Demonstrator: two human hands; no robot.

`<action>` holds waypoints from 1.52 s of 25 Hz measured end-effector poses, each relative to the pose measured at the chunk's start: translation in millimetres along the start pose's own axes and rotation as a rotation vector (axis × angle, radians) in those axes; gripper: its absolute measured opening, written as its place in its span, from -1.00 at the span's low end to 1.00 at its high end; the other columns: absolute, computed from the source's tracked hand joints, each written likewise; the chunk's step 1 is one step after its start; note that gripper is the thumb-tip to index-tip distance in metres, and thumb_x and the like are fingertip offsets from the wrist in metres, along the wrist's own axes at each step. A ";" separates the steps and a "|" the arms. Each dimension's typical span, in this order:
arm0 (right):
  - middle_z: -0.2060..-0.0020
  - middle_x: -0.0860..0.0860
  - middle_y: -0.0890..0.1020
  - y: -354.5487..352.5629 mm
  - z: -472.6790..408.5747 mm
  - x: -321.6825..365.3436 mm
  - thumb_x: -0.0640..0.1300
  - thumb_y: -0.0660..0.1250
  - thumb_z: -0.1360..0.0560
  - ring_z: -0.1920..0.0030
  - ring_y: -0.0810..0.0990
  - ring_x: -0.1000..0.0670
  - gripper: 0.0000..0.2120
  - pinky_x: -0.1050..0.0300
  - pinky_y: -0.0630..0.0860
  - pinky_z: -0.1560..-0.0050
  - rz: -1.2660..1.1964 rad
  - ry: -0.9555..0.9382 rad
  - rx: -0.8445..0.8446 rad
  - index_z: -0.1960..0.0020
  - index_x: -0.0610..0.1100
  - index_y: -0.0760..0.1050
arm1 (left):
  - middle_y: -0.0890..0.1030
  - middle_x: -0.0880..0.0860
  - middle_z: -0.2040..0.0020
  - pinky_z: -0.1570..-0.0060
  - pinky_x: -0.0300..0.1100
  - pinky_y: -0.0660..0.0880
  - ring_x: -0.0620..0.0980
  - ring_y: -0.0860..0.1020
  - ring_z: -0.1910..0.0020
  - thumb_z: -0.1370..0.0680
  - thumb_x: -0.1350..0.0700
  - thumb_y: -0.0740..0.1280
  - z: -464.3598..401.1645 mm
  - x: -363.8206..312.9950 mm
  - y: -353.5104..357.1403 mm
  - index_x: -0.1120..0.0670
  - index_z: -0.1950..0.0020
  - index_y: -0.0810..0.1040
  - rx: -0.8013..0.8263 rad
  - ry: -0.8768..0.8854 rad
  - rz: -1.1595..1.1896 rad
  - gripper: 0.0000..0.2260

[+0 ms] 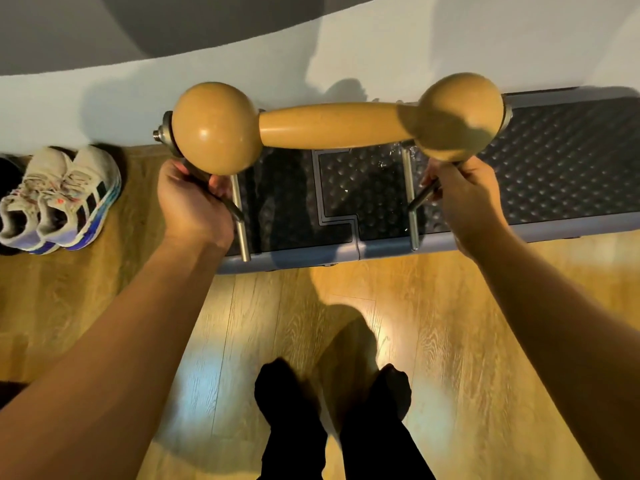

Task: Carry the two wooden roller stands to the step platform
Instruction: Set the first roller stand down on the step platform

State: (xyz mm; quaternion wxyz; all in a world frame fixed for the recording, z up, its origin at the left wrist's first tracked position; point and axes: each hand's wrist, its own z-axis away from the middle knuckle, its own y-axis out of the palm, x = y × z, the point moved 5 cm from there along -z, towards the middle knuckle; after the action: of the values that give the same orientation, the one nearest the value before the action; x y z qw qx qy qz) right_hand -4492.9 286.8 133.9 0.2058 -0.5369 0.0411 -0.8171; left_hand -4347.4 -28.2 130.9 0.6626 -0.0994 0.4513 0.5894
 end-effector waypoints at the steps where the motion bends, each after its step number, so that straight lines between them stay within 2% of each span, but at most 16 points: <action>1: 0.22 -0.05 0.59 -0.2 -0.9 -1.1 -0.10 0.28 -0.64 0.18 0.53 0.01 -0.81 0.05 0.49 0.09 -0.007 0.011 -0.009 0.14 -0.06 0.55 | 0.15 0.07 0.31 0.35 -0.14 0.13 -0.03 0.17 0.43 -0.62 0.21 0.01 -2.5 1.1 1.2 0.02 0.26 0.21 -0.004 -0.001 0.000 -0.74; 5: 0.18 -0.15 0.58 -1.3 -1.4 -7.4 -0.11 0.28 -0.63 0.15 0.50 -0.10 -0.83 -0.06 0.45 0.10 -0.025 0.034 -0.024 0.09 -0.14 0.55 | 0.21 0.05 0.33 0.34 -0.15 0.15 -0.04 0.19 0.45 -0.62 0.19 0.03 -7.6 7.5 3.4 0.02 0.27 0.24 -0.024 -0.022 -0.006 -0.74; 8: 0.20 -0.11 0.60 -2.7 -0.8 -9.4 -0.10 0.28 -0.62 0.17 0.50 -0.09 -0.82 -0.03 0.45 0.14 -0.028 0.049 -0.042 0.13 -0.10 0.55 | 0.23 0.04 0.34 0.33 -0.16 0.14 -0.04 0.19 0.46 -0.62 0.20 0.01 -10.6 12.5 3.3 0.02 0.27 0.24 -0.026 -0.014 -0.017 -0.73; 12: 0.16 -0.15 0.60 -3.0 -4.0 -13.8 -0.12 0.28 -0.65 0.18 0.52 -0.07 -0.82 0.00 0.46 0.11 -0.009 0.049 -0.023 0.06 -0.17 0.56 | 0.19 0.05 0.30 0.30 -0.15 0.14 -0.05 0.20 0.44 -0.63 0.19 0.02 -15.2 17.6 0.9 0.01 0.25 0.22 0.002 -0.006 -0.060 -0.75; 15: 0.20 -0.14 0.59 -3.5 -7.2 -13.2 -0.14 0.28 -0.66 0.21 0.51 -0.03 -0.82 0.03 0.47 0.10 -0.005 0.015 0.015 0.08 -0.17 0.55 | 0.17 0.05 0.31 0.33 -0.16 0.17 -0.05 0.20 0.45 -0.63 0.17 0.02 -19.4 19.6 0.3 0.02 0.25 0.23 0.047 0.007 -0.065 -0.75; 19: 0.21 -0.17 0.57 0.0 -10.9 -13.6 -0.13 0.28 -0.66 0.20 0.49 -0.12 -0.79 -0.08 0.44 0.09 0.025 0.006 0.018 0.10 -0.20 0.55 | 0.19 0.04 0.35 0.34 -0.15 0.18 -0.04 0.18 0.44 -0.64 0.17 0.01 -23.4 20.4 -2.4 0.02 0.25 0.23 0.073 0.012 -0.071 -0.74; 23: 0.21 -0.15 0.60 -0.2 -11.6 -13.3 -0.13 0.26 -0.66 0.18 0.53 -0.09 -0.78 -0.10 0.49 0.06 0.070 0.012 0.013 0.12 -0.16 0.56 | 0.22 0.02 0.39 0.34 -0.15 0.19 -0.04 0.19 0.45 -0.64 0.17 0.00 -25.2 21.8 -4.6 0.03 0.28 0.24 0.090 -0.001 -0.079 -0.72; 26: 0.13 -0.32 0.63 0.9 -13.1 -15.0 -0.13 0.25 -0.65 0.15 0.54 -0.13 -0.77 -0.27 0.55 0.00 0.108 0.039 0.005 0.06 -0.25 0.58 | 0.24 0.04 0.36 0.32 -0.15 0.22 -0.04 0.21 0.43 -0.65 0.15 0.00 -23.9 21.1 -4.1 0.03 0.24 0.27 0.113 0.005 -0.119 -0.73; 28: 0.08 -0.40 0.60 3.3 -12.6 -14.8 -0.12 0.24 -0.65 0.15 0.51 -0.16 -0.73 -0.29 0.53 0.05 0.102 0.056 -0.005 0.00 -0.34 0.55 | 0.26 0.06 0.30 0.27 -0.16 0.29 -0.04 0.24 0.39 -0.66 0.12 0.00 -23.6 19.1 -6.7 0.04 0.19 0.29 0.115 0.019 -0.151 -0.77; 30: 0.19 -0.30 0.55 6.1 -11.1 -13.8 -0.08 0.23 -0.65 0.20 0.44 -0.13 -0.67 -0.14 0.41 0.16 0.093 0.078 -0.003 0.02 -0.37 0.48 | 0.34 0.08 0.23 0.12 -0.11 0.43 -0.01 0.33 0.29 -0.66 0.05 0.03 -22.2 20.6 -8.8 0.06 0.08 0.37 0.153 0.026 -0.236 -0.80; 31: 0.24 -0.21 0.51 6.6 -9.9 -14.1 -0.04 0.23 -0.65 0.22 0.42 -0.11 -0.67 -0.09 0.37 0.17 0.109 0.105 -0.009 0.07 -0.32 0.47 | 0.41 0.11 0.16 -0.06 -0.04 0.50 0.03 0.40 0.17 -0.65 -0.01 0.05 -21.1 22.1 -10.4 0.08 -0.02 0.42 0.176 0.015 -0.308 -0.77; 33: 0.26 -0.11 0.49 5.5 -5.2 -17.8 0.01 0.24 -0.64 0.23 0.44 -0.10 -0.73 -0.07 0.39 0.16 0.166 0.196 -0.011 0.12 -0.16 0.48 | 0.58 0.14 -0.13 -0.43 0.06 0.40 0.08 0.51 -0.17 -0.64 -0.15 0.08 -21.7 23.9 -17.1 0.11 -0.24 0.49 0.198 -0.031 -0.458 -0.59; 35: 0.11 -0.09 0.61 2.6 3.1 -26.9 -0.04 0.29 -0.63 0.08 0.59 -0.11 -0.82 -0.07 0.55 0.01 0.152 0.346 -0.037 -0.02 -0.15 0.57 | 0.55 0.03 -0.43 -0.50 0.03 0.31 -0.01 0.46 -0.44 -0.66 -0.31 0.01 -16.4 23.0 -24.9 0.01 -0.48 0.46 0.231 -0.081 -0.586 -0.42; 37: -0.14 -0.20 0.62 5.9 21.6 -35.7 -0.17 0.29 -0.64 -0.11 0.65 -0.21 -0.78 -0.14 0.62 -0.18 -0.085 0.611 -0.048 -0.25 -0.25 0.51 | 0.53 -0.06 -0.45 -0.51 0.01 0.23 -0.03 0.42 -0.48 -0.65 -0.38 -0.07 -1.3 19.5 -36.6 -0.05 -0.52 0.44 0.198 -0.142 -0.701 -0.36; 38: -0.19 -0.25 0.60 12.1 36.5 -32.8 -0.21 0.26 -0.67 -0.11 0.65 -0.24 -0.78 -0.16 0.63 -0.17 -0.227 0.719 -0.026 -0.28 -0.27 0.44 | 0.54 -0.06 -0.42 -0.49 -0.01 0.24 -0.02 0.43 -0.47 -0.66 -0.35 -0.06 7.5 16.7 -44.9 -0.05 -0.50 0.45 0.144 -0.155 -0.766 -0.40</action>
State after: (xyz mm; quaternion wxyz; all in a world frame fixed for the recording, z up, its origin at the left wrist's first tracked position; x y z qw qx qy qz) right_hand -4445.6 293.9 117.5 0.0797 -0.2196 0.0614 -0.9704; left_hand -4306.3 -24.5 105.3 0.8717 -0.1691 0.3706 0.2723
